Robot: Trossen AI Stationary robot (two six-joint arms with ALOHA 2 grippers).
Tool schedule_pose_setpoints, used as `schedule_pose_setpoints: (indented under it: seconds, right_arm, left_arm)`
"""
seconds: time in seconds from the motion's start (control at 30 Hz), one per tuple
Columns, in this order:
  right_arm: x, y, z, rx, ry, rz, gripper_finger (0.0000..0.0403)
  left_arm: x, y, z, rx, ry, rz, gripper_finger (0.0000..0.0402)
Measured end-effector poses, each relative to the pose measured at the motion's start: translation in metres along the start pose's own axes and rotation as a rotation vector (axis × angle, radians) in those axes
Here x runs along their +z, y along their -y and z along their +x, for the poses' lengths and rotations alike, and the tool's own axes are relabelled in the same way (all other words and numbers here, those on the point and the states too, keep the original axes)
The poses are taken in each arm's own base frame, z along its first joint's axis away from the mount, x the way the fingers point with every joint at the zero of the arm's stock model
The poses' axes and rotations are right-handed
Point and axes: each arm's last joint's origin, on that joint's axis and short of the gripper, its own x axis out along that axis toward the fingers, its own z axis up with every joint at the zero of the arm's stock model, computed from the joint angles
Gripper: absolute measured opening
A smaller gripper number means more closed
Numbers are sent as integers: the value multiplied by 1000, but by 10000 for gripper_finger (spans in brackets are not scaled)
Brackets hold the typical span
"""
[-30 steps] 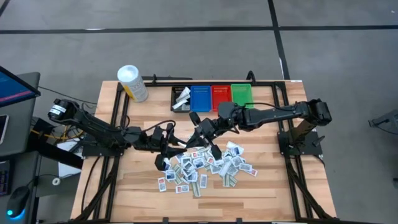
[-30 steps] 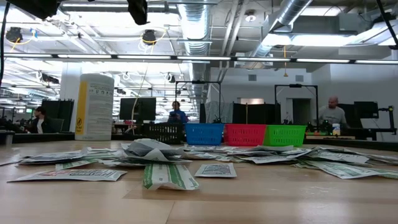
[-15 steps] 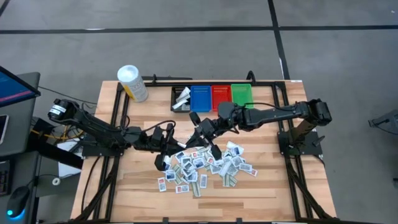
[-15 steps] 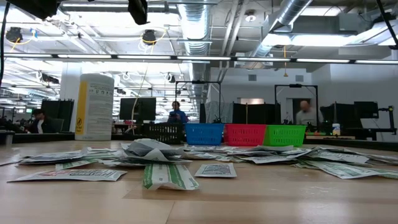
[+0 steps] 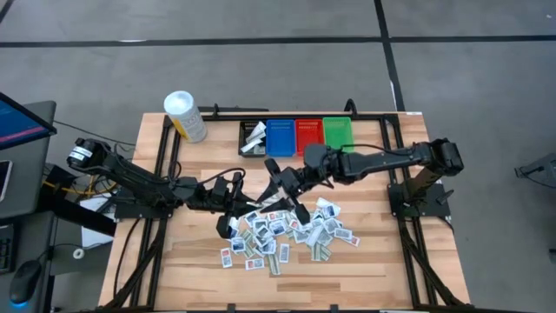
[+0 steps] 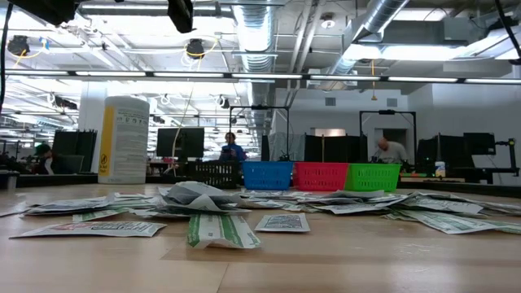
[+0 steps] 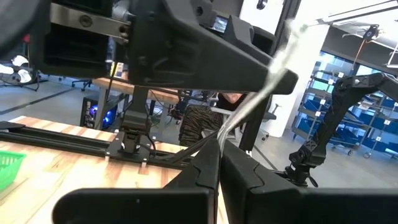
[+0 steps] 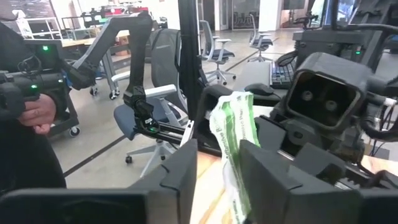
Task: Pick & Place First Aid Supplies
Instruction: Put the green bandage pack in the black bin
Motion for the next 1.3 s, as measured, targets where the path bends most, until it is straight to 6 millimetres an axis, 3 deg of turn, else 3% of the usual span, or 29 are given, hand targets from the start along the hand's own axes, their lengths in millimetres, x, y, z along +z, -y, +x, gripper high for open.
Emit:
schedule_pose_setpoints:
  seconds: [0.3, 0.63, 0.97, 1.3]
  right_arm:
    - [-9, 18, -9, -55, -87, 119, 185]
    - [-26, 42, -28, -139, -238, 230, 194]
    - [-50, 62, -54, -244, -469, 378, 189]
    - [-58, 60, -57, -410, -549, 427, 187]
  left_arm:
    - [2, 0, -1, -1, 7, -1, 6]
    - [14, -18, -6, 31, -10, 43, 6]
    - [34, -59, -19, 186, -36, 126, 6]
    - [34, -139, -43, 518, -174, 52, 6]
